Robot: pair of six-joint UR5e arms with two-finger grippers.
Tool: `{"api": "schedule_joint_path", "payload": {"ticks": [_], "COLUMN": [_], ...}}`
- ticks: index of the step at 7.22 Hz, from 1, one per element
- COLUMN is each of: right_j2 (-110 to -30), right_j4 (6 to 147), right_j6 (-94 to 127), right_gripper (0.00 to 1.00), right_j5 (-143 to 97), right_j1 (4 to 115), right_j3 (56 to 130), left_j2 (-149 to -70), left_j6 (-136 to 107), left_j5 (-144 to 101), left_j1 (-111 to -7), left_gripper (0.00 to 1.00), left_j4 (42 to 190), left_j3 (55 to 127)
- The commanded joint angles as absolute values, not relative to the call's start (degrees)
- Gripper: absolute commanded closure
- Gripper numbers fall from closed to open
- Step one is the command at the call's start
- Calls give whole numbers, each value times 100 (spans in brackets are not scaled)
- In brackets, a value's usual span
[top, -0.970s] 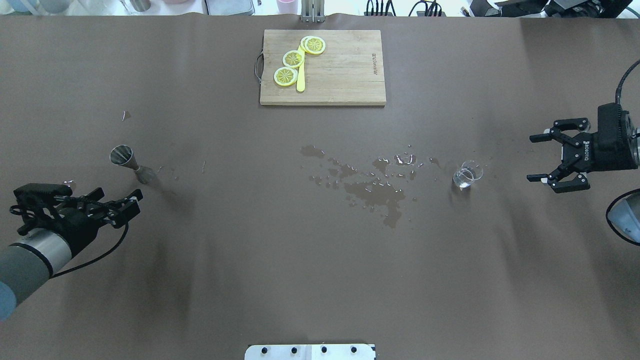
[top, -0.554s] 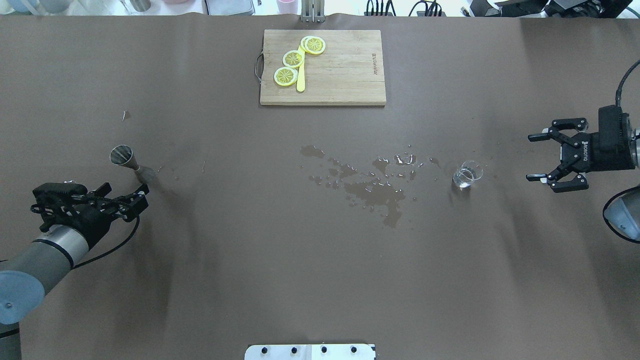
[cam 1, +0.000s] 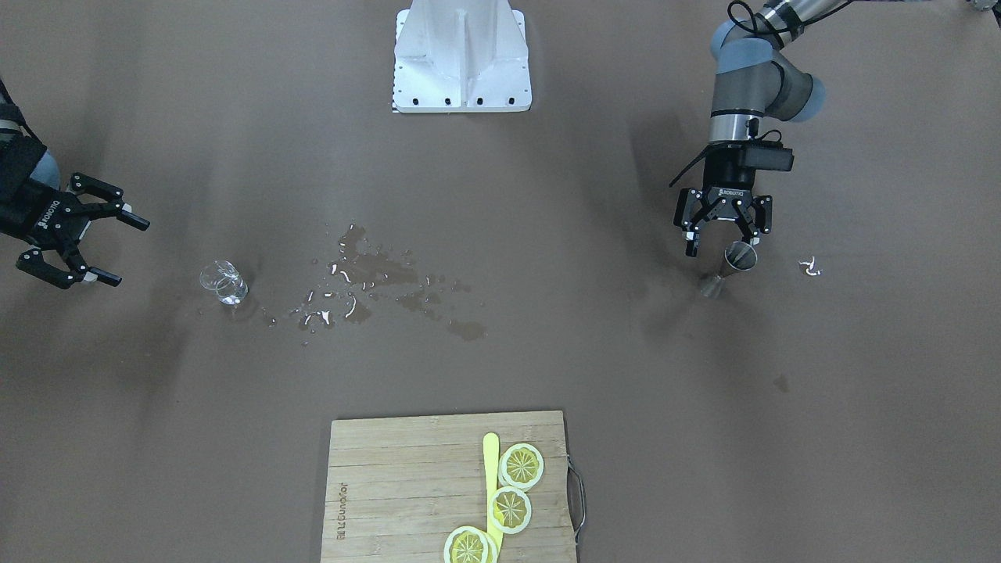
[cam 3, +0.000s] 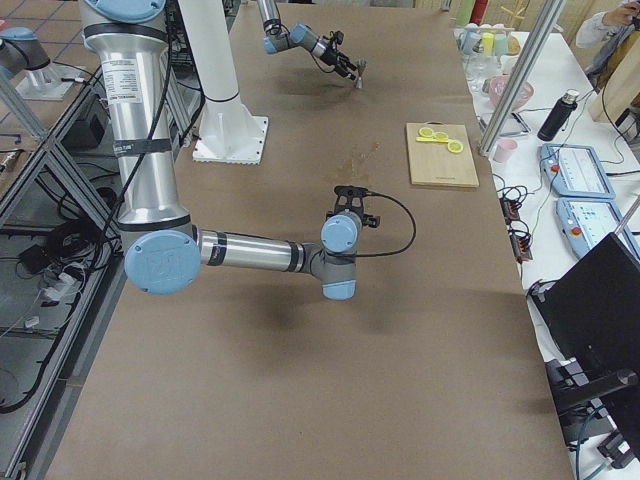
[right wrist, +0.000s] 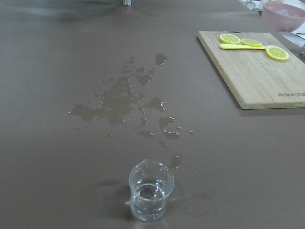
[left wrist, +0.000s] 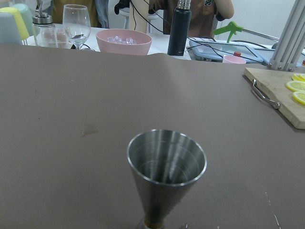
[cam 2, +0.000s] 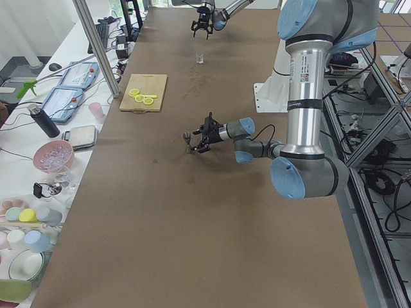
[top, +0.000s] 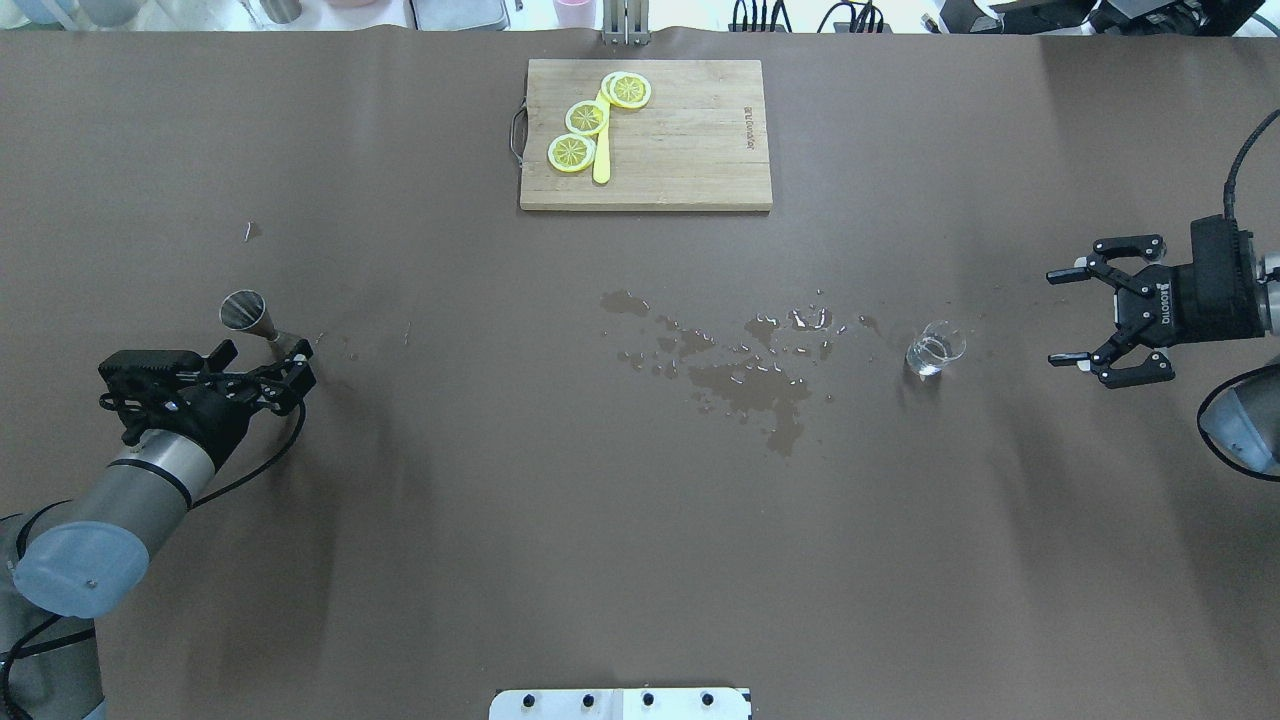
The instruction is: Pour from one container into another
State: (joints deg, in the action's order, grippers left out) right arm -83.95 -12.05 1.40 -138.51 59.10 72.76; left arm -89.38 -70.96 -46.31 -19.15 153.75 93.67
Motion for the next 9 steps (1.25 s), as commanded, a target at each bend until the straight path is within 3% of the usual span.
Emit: {"api": "schedule_joint_path", "payload": {"ticks": [1, 4, 9], "right_j2": [-8402, -8210, -7699], "right_j4": [-1222, -1300, -2021], "right_j6": [-8, -44, 35], "right_gripper": [0, 0, 0], "right_j5": [-14026, -14265, -14361], "right_j1": [5863, 5827, 5660], "right_j3": [7190, 6848, 5986], "left_j2": [-9026, -9684, -9475], "left_j6": [-7084, -7084, -7128], "left_j5": [-4202, -3621, -3393], "left_j1": [-1977, -2004, -2004], "left_gripper": [5, 5, 11], "left_j4": [15372, 15346, 15372], "left_j3": [9220, 8588, 8500]}}
